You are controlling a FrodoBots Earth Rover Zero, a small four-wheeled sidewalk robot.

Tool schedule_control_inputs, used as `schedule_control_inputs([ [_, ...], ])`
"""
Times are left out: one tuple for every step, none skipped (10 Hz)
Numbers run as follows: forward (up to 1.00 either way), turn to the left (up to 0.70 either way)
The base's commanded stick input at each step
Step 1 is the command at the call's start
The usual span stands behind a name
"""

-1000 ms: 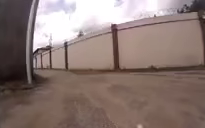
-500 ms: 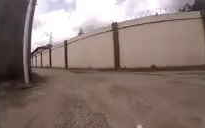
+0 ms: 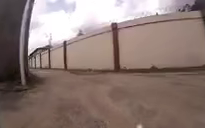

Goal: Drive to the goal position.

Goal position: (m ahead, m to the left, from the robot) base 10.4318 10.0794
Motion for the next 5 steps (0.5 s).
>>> schedule_control_inputs([
  [0.23,0.0],
  [0.24,0.0],
  [0.24,0.0],
  [0.24,0.0],
  [0.23,0.0],
])
